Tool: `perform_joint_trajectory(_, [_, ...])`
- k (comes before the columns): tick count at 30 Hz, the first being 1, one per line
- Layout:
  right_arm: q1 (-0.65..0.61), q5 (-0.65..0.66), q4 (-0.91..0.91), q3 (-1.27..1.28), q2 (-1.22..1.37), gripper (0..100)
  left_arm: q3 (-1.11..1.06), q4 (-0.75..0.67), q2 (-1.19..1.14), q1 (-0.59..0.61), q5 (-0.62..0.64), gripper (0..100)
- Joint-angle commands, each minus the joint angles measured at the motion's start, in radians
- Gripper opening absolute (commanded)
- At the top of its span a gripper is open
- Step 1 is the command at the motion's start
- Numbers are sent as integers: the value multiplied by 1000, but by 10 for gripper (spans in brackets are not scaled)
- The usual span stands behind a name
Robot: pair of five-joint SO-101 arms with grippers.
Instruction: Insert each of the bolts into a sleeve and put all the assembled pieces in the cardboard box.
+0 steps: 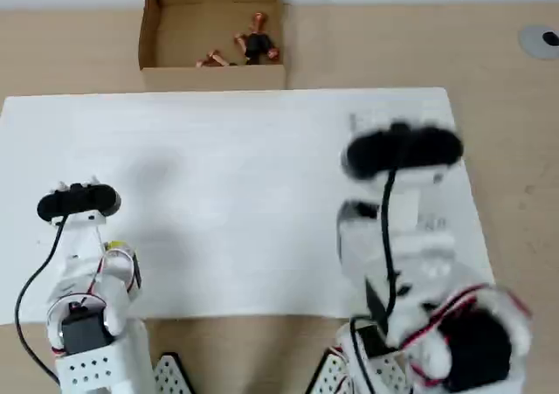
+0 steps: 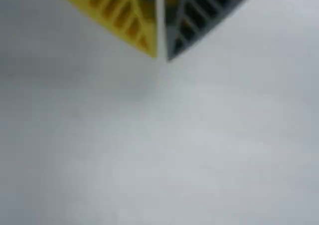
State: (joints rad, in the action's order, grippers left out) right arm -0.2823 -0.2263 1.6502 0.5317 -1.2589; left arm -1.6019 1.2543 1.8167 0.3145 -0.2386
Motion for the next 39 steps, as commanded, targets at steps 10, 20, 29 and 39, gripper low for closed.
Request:
perform_joint_trajectory(10, [21,247,-270,638,-648,9,-2,-15,5,14,-6,10])
perform_joint_trajectory(20, [21,249,-301,796,-662,9,-2,-15,5,14,-6,10])
perform_joint_trajectory(29, [117,249,-304,986,-661,10,-2,-15,5,14,-6,10])
perform_joint_trajectory(39, [278,245,-322,1081,-662,10,-2,-15,5,14,-6,10])
